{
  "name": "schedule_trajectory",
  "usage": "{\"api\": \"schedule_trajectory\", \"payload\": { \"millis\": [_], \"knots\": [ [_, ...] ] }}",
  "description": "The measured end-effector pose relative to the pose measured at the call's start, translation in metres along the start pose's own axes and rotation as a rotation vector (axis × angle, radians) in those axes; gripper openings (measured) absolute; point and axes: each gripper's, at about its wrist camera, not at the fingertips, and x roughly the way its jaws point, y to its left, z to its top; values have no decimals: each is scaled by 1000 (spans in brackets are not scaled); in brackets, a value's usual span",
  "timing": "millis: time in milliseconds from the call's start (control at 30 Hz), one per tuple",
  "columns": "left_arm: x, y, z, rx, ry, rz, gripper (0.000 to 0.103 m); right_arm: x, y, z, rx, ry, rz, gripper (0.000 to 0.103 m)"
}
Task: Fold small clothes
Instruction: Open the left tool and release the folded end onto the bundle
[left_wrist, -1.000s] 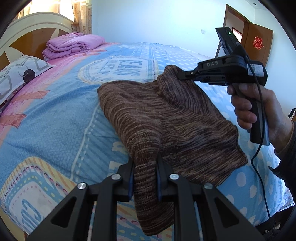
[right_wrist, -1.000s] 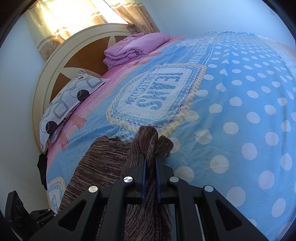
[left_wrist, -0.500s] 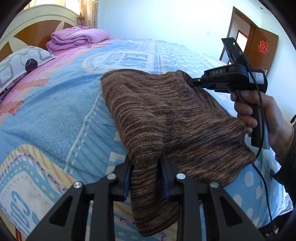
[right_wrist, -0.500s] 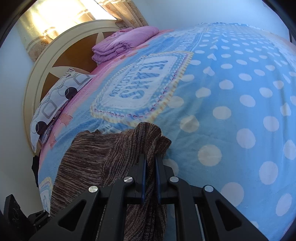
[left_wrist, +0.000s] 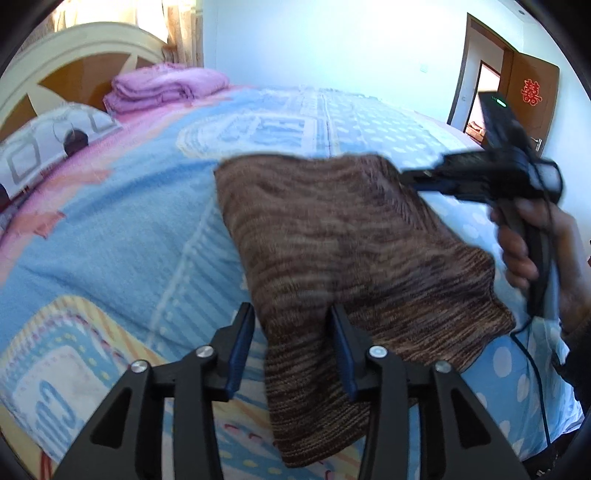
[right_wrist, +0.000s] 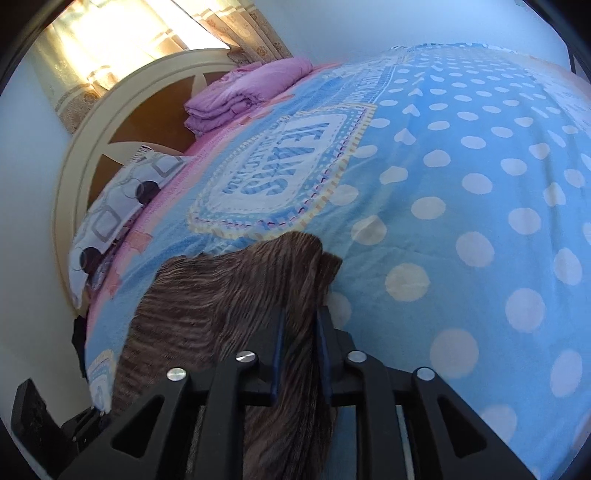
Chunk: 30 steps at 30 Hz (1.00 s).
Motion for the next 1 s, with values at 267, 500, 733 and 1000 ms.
{"api": "schedule_trajectory", "payload": {
  "millis": [267, 500, 733, 1000],
  "knots": [
    [-15, 16, 31, -4, -143, 132, 79, -57, 17, -67, -49, 4, 85, 39],
    [30, 25, 33, -5, -66, 202, 79, -56, 22, -105, -41, 20, 15, 6],
    [25, 5, 12, 78, -67, 189, 93, -53, 11, -117, -64, 83, -68, 4],
    [1, 4, 16, 61, -117, 206, 93, -78, 40, -76, -172, -71, -139, 41]
  ]
}}
